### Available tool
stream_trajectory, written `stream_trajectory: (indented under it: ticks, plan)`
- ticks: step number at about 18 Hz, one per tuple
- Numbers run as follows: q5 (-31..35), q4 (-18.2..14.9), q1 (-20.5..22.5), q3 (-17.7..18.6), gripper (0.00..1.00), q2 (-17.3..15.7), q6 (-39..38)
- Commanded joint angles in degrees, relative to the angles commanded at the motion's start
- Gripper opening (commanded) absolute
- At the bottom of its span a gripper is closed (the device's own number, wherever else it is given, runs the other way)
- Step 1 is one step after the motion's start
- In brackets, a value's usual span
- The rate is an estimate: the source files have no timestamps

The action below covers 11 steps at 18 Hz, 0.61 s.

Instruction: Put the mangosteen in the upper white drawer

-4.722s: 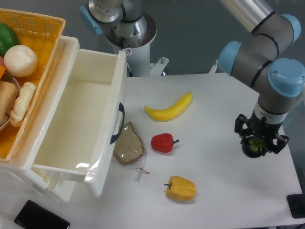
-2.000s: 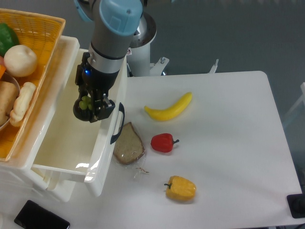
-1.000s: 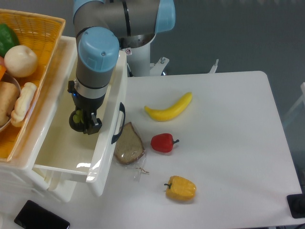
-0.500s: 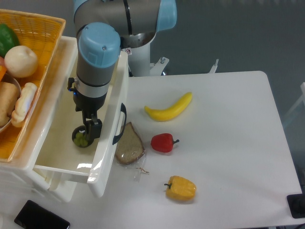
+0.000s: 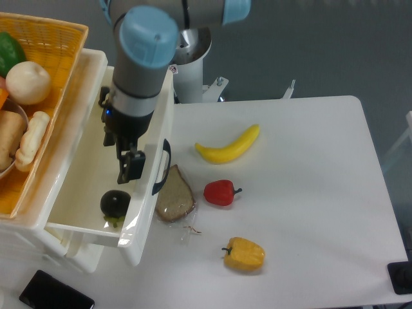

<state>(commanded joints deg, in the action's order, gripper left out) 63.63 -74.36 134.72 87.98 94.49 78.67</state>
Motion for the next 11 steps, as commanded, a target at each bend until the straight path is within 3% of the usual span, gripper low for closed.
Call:
stream_trajectory:
  ticks: [4,11]
  plan:
    - [-0.5,0.1,4.7,-0.9,0.99,-0.7,-4.5]
    - [1.3,0.3,14.0,0.1,1.0,0.1,-5.1]
